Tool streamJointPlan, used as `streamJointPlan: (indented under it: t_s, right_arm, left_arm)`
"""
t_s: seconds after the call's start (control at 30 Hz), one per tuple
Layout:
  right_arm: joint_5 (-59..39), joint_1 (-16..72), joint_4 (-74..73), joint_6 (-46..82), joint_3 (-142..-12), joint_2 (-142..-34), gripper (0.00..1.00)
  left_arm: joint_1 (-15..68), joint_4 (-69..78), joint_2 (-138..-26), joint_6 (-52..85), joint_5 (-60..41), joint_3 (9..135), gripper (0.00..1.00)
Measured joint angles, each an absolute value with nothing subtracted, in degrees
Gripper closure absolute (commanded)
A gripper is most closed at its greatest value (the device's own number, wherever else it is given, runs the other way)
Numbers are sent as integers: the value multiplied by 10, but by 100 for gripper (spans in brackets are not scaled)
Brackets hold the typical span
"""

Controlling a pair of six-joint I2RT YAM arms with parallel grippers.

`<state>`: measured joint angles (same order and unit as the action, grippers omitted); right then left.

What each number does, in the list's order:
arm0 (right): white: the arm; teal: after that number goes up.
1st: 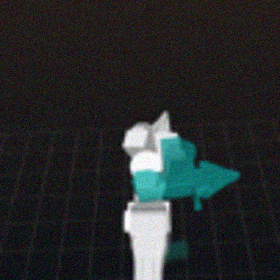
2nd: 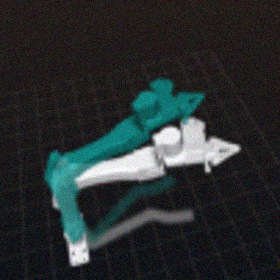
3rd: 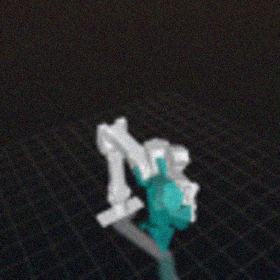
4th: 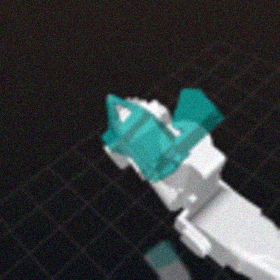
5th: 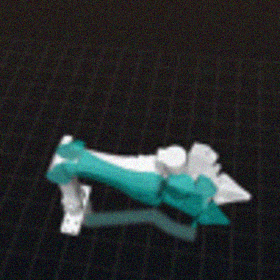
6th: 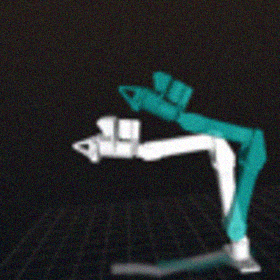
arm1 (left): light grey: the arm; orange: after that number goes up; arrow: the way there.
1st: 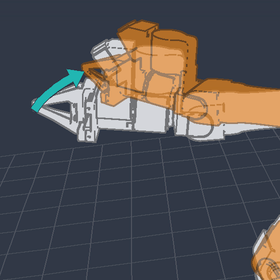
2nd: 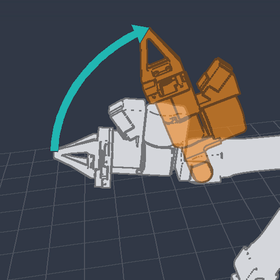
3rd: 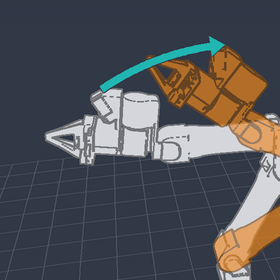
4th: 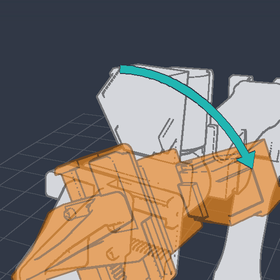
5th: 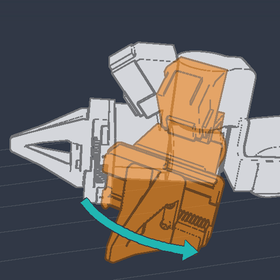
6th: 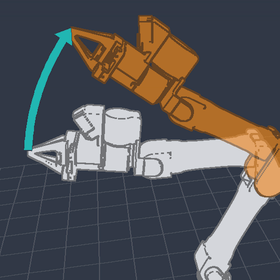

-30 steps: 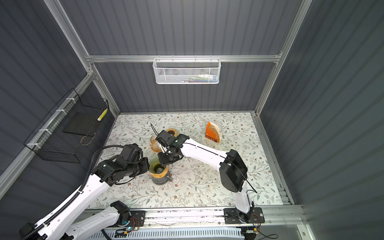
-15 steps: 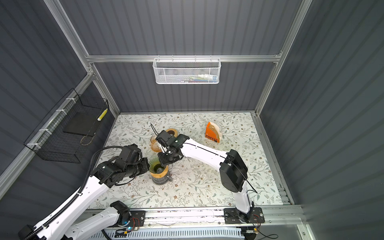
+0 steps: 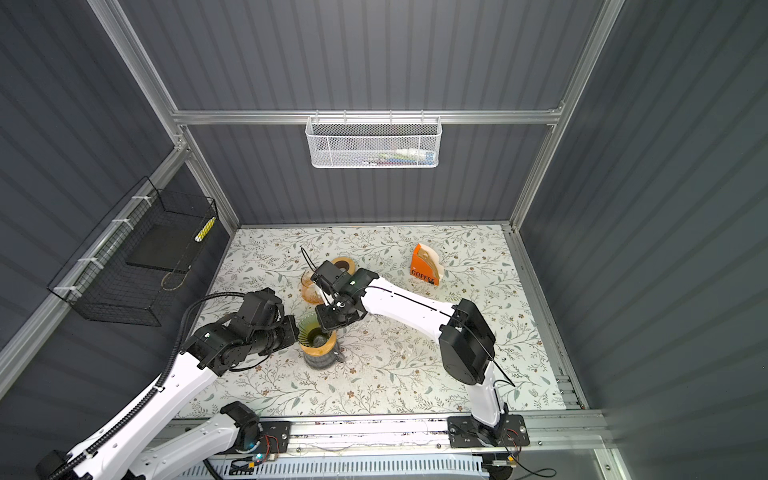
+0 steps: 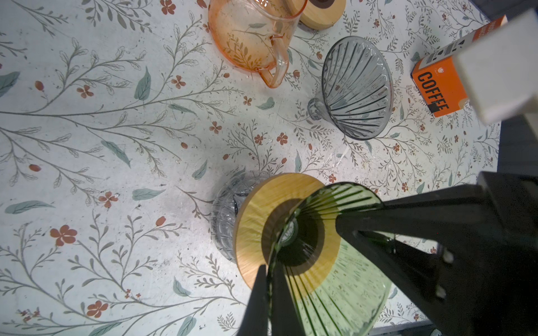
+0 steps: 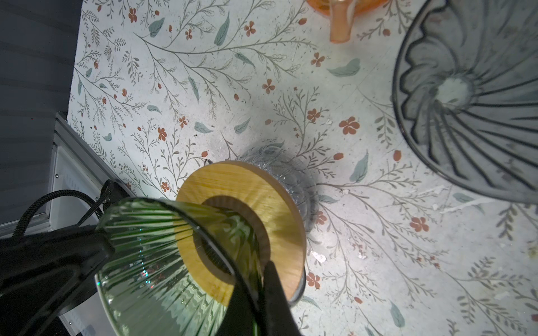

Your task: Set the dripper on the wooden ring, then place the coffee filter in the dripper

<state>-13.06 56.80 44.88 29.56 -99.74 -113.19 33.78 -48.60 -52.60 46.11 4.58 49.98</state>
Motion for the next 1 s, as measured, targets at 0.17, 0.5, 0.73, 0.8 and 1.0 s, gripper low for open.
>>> streamJointPlan:
  t_s: [0.17,0.5,0.73,0.8,1.0]
  right_arm:
    - [-130,568,444,296,-994,-1130,100]
    - [-126,568,437,296,-986,-1127,100]
    - [-126,569,436,296,-987,-1126,100]
    - [-126,569,438,296,-988,-1127,100]
    - [-126,569,450,294,-1001,-1133,100]
  left_arm:
    - [338,-481,-520,463,46,495,100]
    - [338,-479,-520,463,45,493,100]
    - [338,-479,-520,463,45,493,100]
    - [338,-479,-520,463,45,493,100]
    - [338,-480,-520,463,47,495,100]
